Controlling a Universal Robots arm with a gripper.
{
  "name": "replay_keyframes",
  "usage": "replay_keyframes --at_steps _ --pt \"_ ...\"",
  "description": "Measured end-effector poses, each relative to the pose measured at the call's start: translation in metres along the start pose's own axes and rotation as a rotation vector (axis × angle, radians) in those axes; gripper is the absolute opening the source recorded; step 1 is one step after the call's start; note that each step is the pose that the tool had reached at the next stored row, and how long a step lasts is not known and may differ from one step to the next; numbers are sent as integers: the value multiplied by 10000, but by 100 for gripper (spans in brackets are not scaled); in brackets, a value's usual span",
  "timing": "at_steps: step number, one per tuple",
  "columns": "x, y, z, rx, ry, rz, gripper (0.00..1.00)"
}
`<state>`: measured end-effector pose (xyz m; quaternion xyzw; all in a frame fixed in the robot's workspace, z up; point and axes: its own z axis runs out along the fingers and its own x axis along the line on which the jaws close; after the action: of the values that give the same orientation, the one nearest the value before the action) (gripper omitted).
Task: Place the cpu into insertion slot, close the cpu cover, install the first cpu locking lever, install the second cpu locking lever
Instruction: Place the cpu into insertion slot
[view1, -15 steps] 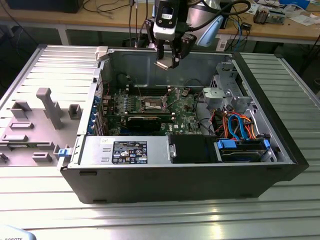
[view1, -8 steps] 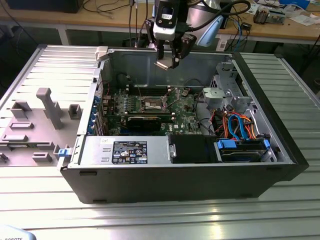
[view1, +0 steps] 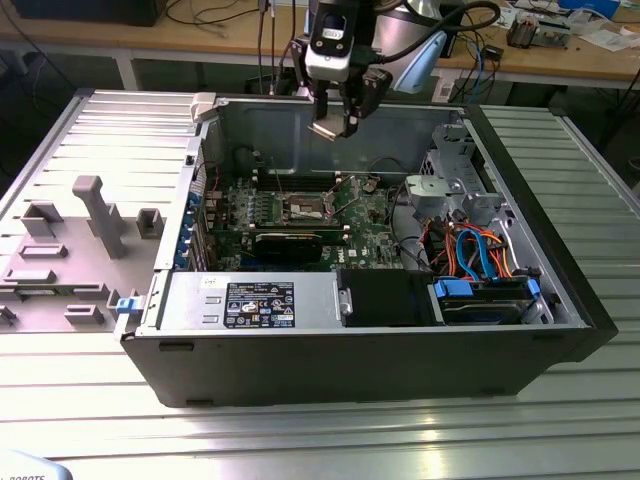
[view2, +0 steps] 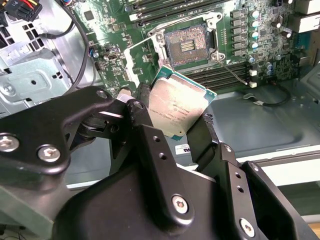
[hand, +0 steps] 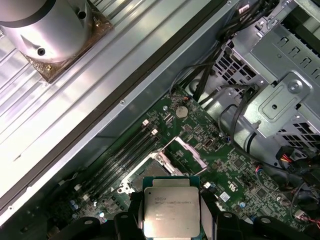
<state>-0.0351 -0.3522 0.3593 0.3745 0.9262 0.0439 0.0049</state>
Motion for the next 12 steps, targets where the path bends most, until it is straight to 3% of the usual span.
replay_keyframes --at_steps 6,12 --pt "1 -2 8 -9 -31 363 54" --pt "0 -3 22 -31 -110 1280 54"
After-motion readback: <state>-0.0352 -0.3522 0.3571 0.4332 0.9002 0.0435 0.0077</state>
